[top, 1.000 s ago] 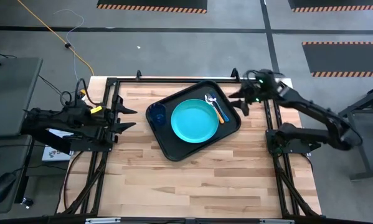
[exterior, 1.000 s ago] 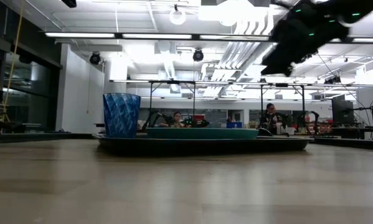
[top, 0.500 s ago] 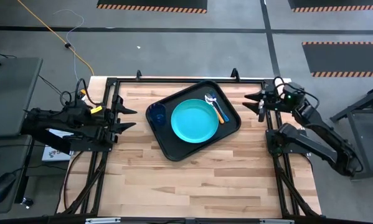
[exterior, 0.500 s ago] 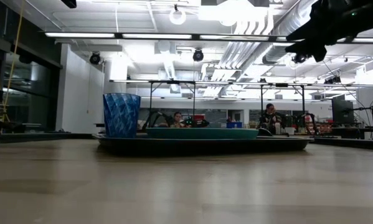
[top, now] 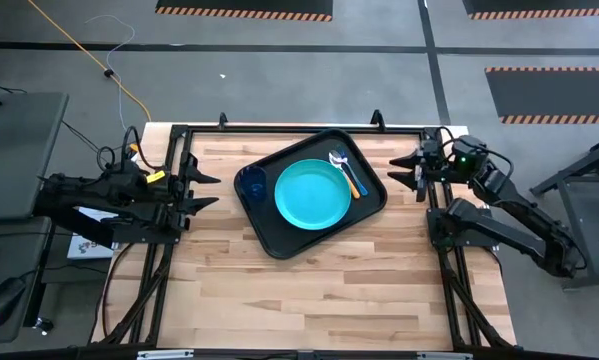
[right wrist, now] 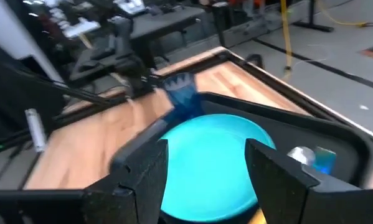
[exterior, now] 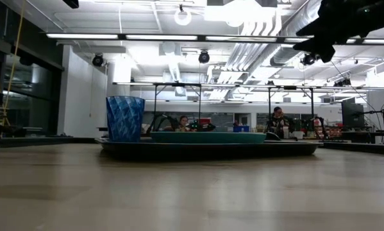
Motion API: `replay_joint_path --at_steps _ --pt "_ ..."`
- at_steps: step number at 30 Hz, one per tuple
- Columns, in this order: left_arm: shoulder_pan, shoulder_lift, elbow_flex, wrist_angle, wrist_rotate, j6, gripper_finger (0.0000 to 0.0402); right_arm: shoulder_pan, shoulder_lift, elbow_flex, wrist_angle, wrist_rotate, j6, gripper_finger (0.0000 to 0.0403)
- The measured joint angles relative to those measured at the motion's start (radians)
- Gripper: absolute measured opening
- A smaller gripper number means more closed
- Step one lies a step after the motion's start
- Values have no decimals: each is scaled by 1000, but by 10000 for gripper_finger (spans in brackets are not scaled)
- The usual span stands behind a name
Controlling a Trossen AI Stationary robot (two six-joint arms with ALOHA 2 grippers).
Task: Pick and place plate/cup/fork/spoon on tray
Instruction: Return to Home Position
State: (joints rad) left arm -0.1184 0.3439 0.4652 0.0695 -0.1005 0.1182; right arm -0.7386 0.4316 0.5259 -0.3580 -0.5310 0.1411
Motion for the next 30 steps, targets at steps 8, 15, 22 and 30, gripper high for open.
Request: replay_joint_path --at_steps 8,15,22,30 --pt "0 0 0 2 -9 7 193 218 0 -141 379 3 115 204" --pt "0 0 0 2 -17 -12 193 357 -1 -183 463 156 87 204" --pt "0 0 0 -91 -25 -88 193 375 -2 -143 444 182 37 204" --pt "0 0 -1 -202 -53 -88 134 375 -1 -142 377 215 44 204"
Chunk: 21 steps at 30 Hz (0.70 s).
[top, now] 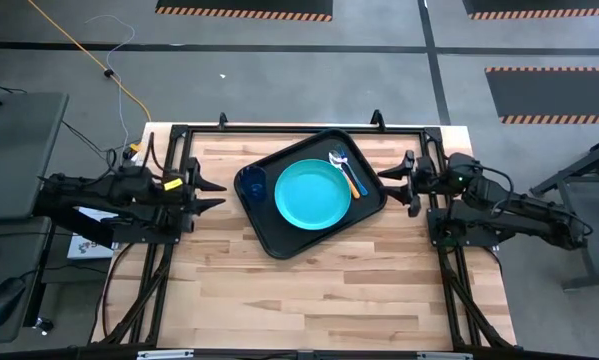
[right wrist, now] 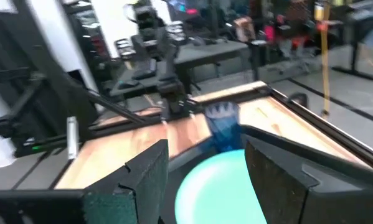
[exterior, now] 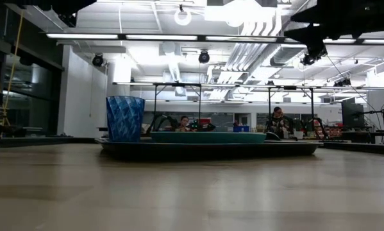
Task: Pick and place plate/cup/fork/spoon on tray
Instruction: Return to Home Position
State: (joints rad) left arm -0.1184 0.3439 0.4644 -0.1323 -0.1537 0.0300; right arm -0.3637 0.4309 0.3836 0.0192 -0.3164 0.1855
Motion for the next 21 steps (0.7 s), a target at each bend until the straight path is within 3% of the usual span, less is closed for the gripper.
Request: replay_joint_path --at_steps 4,6,13,21 --pt "0 4 -10 -29 -14 -1 36 0 0 0 -33 55 18 204" --pt "0 4 -41 8 -13 -3 11 0 0 0 -36 56 17 204" --pt "6 -4 -202 191 -22 -3 3 0 0 0 -37 56 17 204" --pt "51 -128 -223 102 -32 -1 0 0 0 0 -53 56 23 204"
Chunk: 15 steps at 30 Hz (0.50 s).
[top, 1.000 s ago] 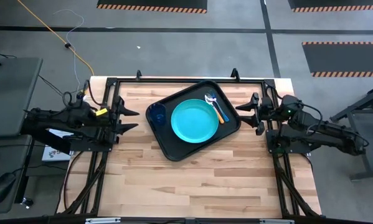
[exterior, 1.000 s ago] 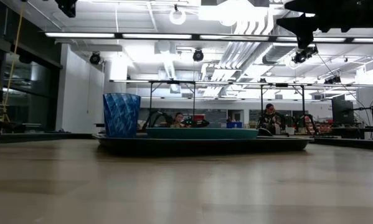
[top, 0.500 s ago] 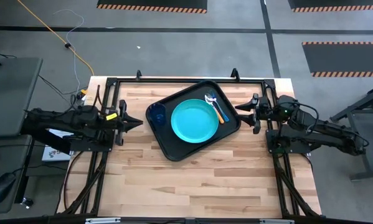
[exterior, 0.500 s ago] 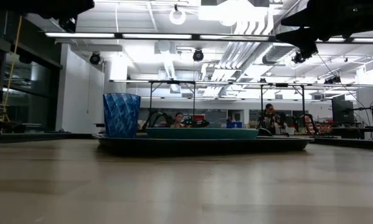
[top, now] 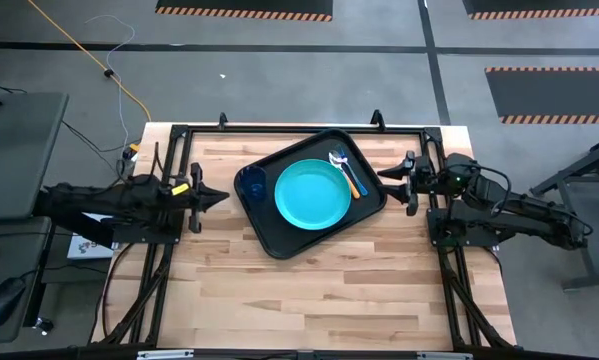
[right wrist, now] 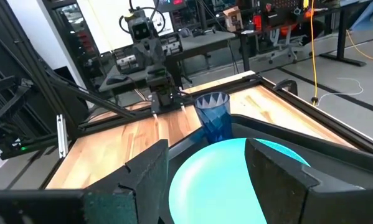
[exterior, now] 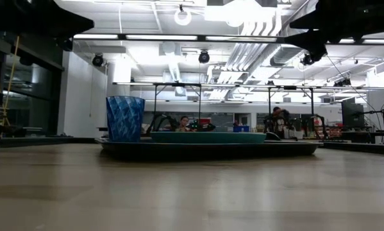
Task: Pick and place plate/cup/fork/spoon on tray
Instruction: Return to Home Position
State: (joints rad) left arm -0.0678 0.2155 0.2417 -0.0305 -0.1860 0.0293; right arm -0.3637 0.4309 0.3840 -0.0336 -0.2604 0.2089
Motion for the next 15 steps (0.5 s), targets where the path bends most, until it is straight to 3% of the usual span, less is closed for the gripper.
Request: replay_joint_path --at_steps 7,15 --pt "14 -66 -2 -52 47 -51 0 0 0 0 -16 0 0 204" --pt "14 -78 -168 170 46 -54 0 0 0 0 -19 0 0 204"
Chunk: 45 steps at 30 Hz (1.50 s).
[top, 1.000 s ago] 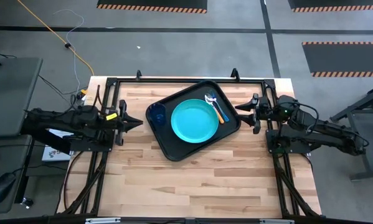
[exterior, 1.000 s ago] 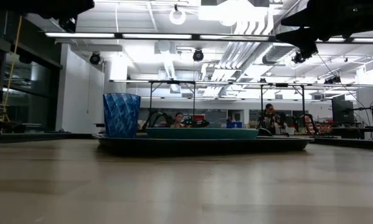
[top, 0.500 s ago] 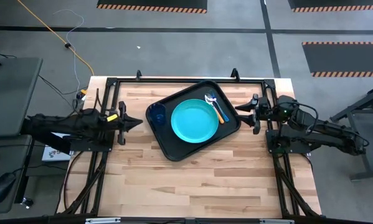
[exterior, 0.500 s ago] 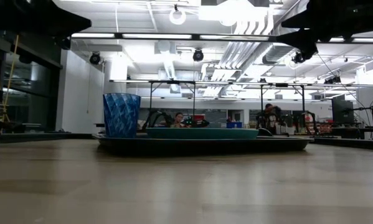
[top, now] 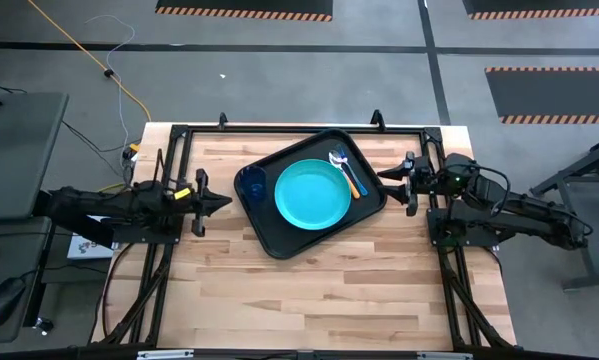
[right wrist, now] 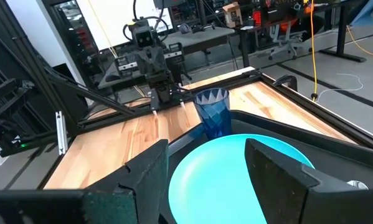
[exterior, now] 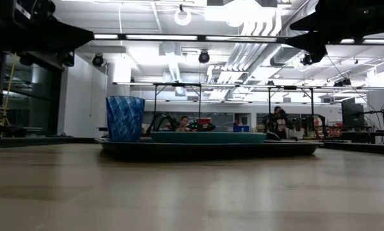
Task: Pick and place plate/cup/fork/spoon on tray
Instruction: Return to Home Position
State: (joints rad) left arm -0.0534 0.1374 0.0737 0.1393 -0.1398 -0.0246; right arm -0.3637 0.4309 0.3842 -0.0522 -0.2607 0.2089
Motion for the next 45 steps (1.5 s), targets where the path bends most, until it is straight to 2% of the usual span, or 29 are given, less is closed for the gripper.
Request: replay_joint_path --at_steps 9,13,18,24,27,30,34,35,39,41,45 --pt "1 -79 -14 -54 -4 2 0 0 0 0 -8 0 0 204" --pt "1 -136 -63 -88 -4 -41 0 0 0 0 -8 0 0 204" --pt "-1 -133 -62 -91 -10 -70 0 0 0 0 -7 0 -7 204" --pt "0 -128 -62 -90 -118 -36 0 0 0 0 -12 -2 -8 204" --pt "1 -123 -62 -89 -133 -26 0 0 0 0 -12 -13 -19 200" --pt "1 -123 -62 -89 -133 -25 0 0 -1 0 -29 -28 -46 161" --pt "1 -123 -62 -90 -133 -25 0 0 -1 -10 -93 -28 -57 36" --pt "1 -123 -62 -89 -133 -25 0 0 -5 -29 -91 -28 -61 19" --pt "1 -123 -62 -90 -133 -24 0 0 -22 -152 40 -33 -40 22" --pt "1 -123 -62 -90 -132 -24 0 -3 -36 -208 106 -42 -31 9" --pt "0 -123 -62 -90 -132 -24 0 -2 -108 -265 134 -46 -8 7"
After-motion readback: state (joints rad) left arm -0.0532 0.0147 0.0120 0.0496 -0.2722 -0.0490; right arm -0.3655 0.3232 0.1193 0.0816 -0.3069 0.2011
